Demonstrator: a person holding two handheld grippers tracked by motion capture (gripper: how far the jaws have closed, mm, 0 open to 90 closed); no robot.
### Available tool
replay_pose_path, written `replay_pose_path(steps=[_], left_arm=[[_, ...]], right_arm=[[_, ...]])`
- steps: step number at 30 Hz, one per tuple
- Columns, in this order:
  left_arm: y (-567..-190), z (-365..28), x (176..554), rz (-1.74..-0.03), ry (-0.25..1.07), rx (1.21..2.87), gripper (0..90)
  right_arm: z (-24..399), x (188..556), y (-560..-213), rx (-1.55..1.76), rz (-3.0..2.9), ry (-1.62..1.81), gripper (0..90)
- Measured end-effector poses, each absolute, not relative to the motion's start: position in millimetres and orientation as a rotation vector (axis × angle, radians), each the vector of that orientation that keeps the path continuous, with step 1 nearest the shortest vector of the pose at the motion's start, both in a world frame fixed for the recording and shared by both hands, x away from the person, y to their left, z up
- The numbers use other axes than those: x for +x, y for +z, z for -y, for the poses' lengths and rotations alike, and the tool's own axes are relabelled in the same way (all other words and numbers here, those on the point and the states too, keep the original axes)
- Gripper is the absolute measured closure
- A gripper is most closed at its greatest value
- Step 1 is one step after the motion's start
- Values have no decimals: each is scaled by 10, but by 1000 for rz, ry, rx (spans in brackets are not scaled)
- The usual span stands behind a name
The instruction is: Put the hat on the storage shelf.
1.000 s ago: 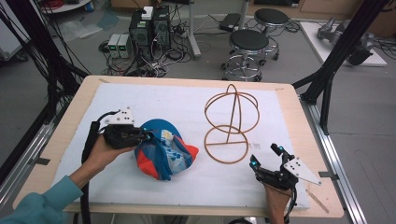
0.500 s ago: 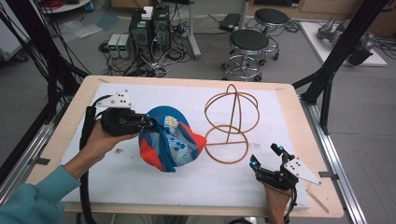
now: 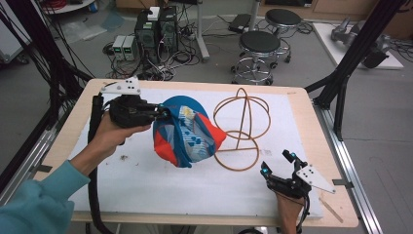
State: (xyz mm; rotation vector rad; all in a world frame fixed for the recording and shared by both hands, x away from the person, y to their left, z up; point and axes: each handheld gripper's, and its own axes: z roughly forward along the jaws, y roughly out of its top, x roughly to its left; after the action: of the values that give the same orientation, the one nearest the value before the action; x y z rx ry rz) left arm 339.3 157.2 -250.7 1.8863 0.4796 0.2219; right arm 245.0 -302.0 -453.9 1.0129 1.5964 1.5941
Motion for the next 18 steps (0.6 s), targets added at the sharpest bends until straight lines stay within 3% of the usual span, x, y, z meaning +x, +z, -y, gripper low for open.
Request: replay_pose_path(steps=[18], left_arm=[[-2230,-1078,3610,-447,179,1838,867]], right_arm=[[3028,2450,-4542,1016,-1587,1614,80]])
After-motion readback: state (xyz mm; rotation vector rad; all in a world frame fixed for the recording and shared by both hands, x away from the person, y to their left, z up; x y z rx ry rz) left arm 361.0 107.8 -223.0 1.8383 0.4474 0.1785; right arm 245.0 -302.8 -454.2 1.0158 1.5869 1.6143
